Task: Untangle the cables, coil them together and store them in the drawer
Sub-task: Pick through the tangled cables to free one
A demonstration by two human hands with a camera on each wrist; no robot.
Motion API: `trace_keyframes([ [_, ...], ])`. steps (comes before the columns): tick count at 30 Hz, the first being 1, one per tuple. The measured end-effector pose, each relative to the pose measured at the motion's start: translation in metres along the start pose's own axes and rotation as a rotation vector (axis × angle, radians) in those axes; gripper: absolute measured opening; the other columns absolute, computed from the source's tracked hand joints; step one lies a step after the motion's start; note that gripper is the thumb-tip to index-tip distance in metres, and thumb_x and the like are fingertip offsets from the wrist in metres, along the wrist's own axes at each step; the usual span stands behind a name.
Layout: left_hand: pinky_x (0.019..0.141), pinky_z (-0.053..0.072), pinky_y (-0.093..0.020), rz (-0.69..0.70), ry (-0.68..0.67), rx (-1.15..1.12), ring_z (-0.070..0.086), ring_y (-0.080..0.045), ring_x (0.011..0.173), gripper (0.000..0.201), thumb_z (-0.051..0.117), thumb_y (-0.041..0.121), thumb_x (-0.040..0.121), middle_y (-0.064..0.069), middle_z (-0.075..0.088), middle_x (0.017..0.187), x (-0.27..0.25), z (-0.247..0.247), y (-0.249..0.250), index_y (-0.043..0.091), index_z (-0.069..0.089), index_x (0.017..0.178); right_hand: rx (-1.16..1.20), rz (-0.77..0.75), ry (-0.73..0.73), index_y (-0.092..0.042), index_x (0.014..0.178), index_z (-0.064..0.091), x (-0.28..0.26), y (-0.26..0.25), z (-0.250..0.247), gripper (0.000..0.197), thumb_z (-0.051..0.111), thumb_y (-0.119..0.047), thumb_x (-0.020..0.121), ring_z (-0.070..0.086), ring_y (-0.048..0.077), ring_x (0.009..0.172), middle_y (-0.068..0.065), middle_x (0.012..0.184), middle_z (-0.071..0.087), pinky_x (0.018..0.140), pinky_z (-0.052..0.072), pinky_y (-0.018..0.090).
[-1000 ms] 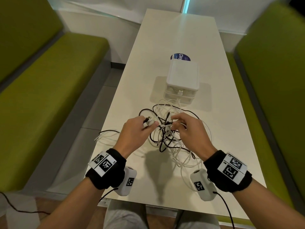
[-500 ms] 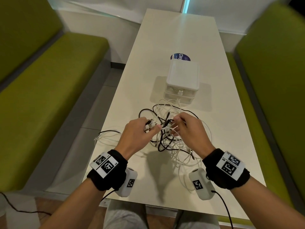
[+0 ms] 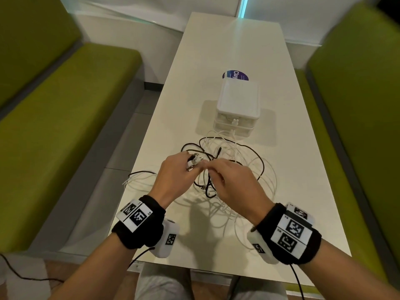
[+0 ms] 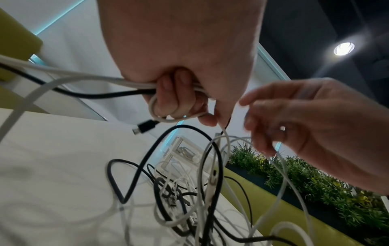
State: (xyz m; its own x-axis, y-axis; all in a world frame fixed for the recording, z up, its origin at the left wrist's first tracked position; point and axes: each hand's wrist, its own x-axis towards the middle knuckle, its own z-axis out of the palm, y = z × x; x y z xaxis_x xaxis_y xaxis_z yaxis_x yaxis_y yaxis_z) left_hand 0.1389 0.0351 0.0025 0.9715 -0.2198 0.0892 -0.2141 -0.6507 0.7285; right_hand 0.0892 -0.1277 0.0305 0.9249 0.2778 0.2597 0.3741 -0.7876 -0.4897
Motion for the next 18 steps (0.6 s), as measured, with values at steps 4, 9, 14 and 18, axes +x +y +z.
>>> trace_keyframes([
  [4,0.051,0.028,-0.027,-0.012,0.020,0.000,0.040,-0.012,0.052,0.046,0.062,0.045,0.090,0.006,0.043,0.053,-0.002,-0.004,0.001,0.025,0.034,0.059,-0.100,0.156,-0.059,-0.014,0.119,0.061,0.006,0.009,0.008,0.023,0.050,-0.022,0.101,0.065,0.028,0.092,0.004,0.111,0.065,0.078,0.052,0.043],
  [9,0.051,0.028,-0.027,-0.036,0.000,-0.011,0.035,-0.015,0.053,0.048,0.064,0.043,0.088,0.004,0.039,0.053,0.000,-0.007,0.000,0.017,0.035,0.060,-0.053,0.240,-0.048,-0.016,0.109,0.067,0.014,0.023,0.015,0.017,0.056,-0.024,0.098,0.061,0.021,0.091,-0.001,0.105,0.061,0.079,0.050,0.037],
  [14,0.054,0.026,-0.028,-0.073,0.054,-0.234,0.029,-0.012,0.054,0.047,0.066,0.036,0.089,0.003,0.035,0.056,0.002,-0.015,-0.002,0.010,0.037,0.062,-0.021,0.227,-0.093,-0.017,0.105,0.060,0.014,0.026,0.020,0.014,0.048,-0.022,0.099,0.060,0.021,0.087,0.001,0.095,0.064,0.076,0.050,0.040],
  [18,0.057,0.027,-0.028,-0.113,0.113,-0.417,0.031,-0.012,0.058,0.047,0.061,0.036,0.094,0.004,0.036,0.059,0.003,-0.028,0.003,0.001,0.045,0.067,0.050,0.182,-0.138,-0.020,0.094,0.053,0.019,0.022,0.022,0.007,0.048,-0.022,0.098,0.052,0.015,0.079,-0.006,0.082,0.058,0.067,0.043,0.032],
])
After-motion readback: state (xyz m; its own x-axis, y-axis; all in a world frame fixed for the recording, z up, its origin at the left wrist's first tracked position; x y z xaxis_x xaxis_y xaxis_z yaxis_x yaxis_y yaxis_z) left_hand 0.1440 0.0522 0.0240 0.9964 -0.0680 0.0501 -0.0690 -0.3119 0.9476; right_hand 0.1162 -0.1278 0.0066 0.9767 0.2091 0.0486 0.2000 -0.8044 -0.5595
